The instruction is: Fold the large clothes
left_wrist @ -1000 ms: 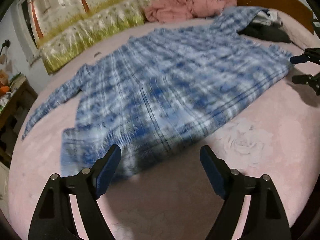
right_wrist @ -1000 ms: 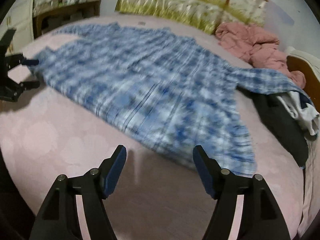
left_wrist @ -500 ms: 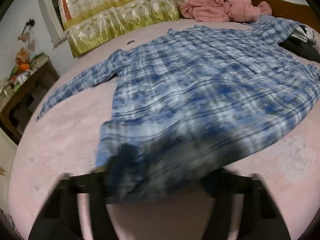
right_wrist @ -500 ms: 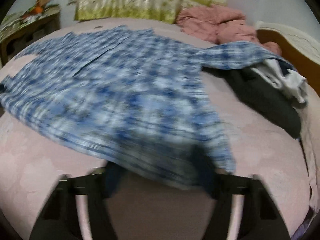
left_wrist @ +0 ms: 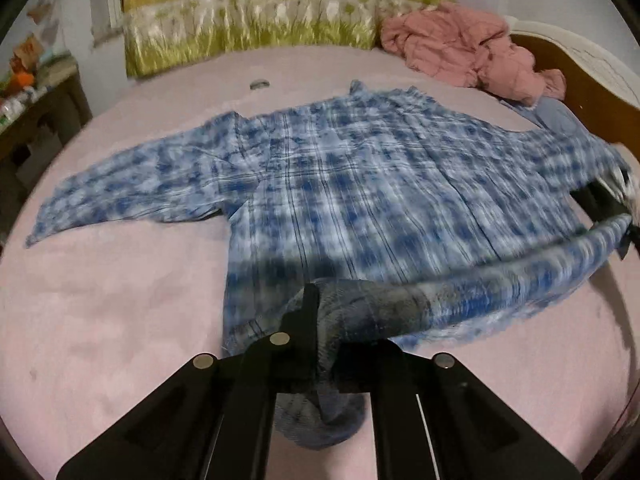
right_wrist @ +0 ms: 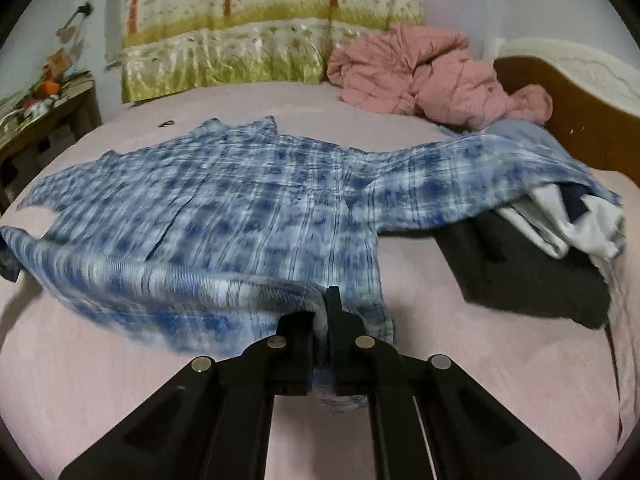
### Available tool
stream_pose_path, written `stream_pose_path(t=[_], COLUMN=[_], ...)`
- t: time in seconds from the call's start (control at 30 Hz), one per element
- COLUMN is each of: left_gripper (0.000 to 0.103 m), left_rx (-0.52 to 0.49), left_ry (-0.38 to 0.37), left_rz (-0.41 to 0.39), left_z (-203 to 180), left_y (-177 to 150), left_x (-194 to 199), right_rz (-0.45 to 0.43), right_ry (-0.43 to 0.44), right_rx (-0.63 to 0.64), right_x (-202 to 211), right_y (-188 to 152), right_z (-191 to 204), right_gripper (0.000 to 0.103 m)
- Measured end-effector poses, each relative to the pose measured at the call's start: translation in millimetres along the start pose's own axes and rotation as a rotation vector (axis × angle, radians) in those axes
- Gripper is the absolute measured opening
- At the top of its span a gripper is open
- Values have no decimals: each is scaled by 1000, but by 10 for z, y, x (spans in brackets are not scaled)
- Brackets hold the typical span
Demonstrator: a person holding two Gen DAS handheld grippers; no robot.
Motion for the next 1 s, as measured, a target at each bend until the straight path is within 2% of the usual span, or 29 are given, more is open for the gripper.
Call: stream_pose_path(t=[0.17, 0.27, 0.33, 0.43, 0.5, 0.53, 0.57, 0.63, 0.73, 0.77, 0.8, 0.87, 0.93, 0.97, 1.0], left_gripper=[5, 6, 9, 15, 29, 33, 43, 52, 74, 81, 82, 82, 84, 86, 93], left_rx=[5, -4, 1, 22, 30, 39, 54, 88, 101, 123, 143, 155, 169, 167, 160], left_ry=[-19, -13, -5, -4, 14, 24, 29, 43, 72, 105, 116, 83, 100, 117, 136], left_rz=[119, 158, 160, 113, 48, 4, -38, -64, -77, -79, -92, -122, -144, -162, -180], left_z=[110, 127, 127, 168, 209, 238, 271, 344, 430, 481, 518, 527, 536, 521, 500], left_y=[306, 358, 361, 380, 366, 348, 317, 258, 265, 265, 265, 274, 301, 306, 310], left_x=[-659, -923, -1013, -1008, -937, -898, -860, -830, -751, -730, -694, -632, -588, -549, -512], right_rz=[104, 160, 193, 167, 114, 91, 82, 58, 11, 1, -6, -20, -69, -92, -122], right_ry=[5, 3, 11, 1, 7, 7, 5, -8, -71, -83, -83, -67, -105, -131, -164], right_rx=[-20, -24, -37, -47, -44, -38, -34, -23, -27, -39, -52, -52, -41, -41, -49], right_x=[-707, -1063, -1270, -1373, -1345, -1329, -1323, -1286, -1186, -1161, -1123, -1037, -899, -843, -781], right_y=[250, 289, 308, 321, 333, 330, 336, 351, 348, 339, 311, 299, 329, 338, 351], right_z=[35, 49, 54, 39, 40, 46, 46, 42, 22, 10, -2, -26, -76, -119, -171], right_gripper=[6, 6, 6, 6, 6, 6, 6, 8, 37, 59, 71, 72, 77, 87, 90])
Point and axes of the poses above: each gripper's, at about its wrist camera, not at the fingertips, and x roughly against the way its jaws point, z to its left, y to its top, the point moved 7 cm from there along -x, roughly the way its jaws point, and after that the axes turned 6 degrees about z, right-handed, at the moved point
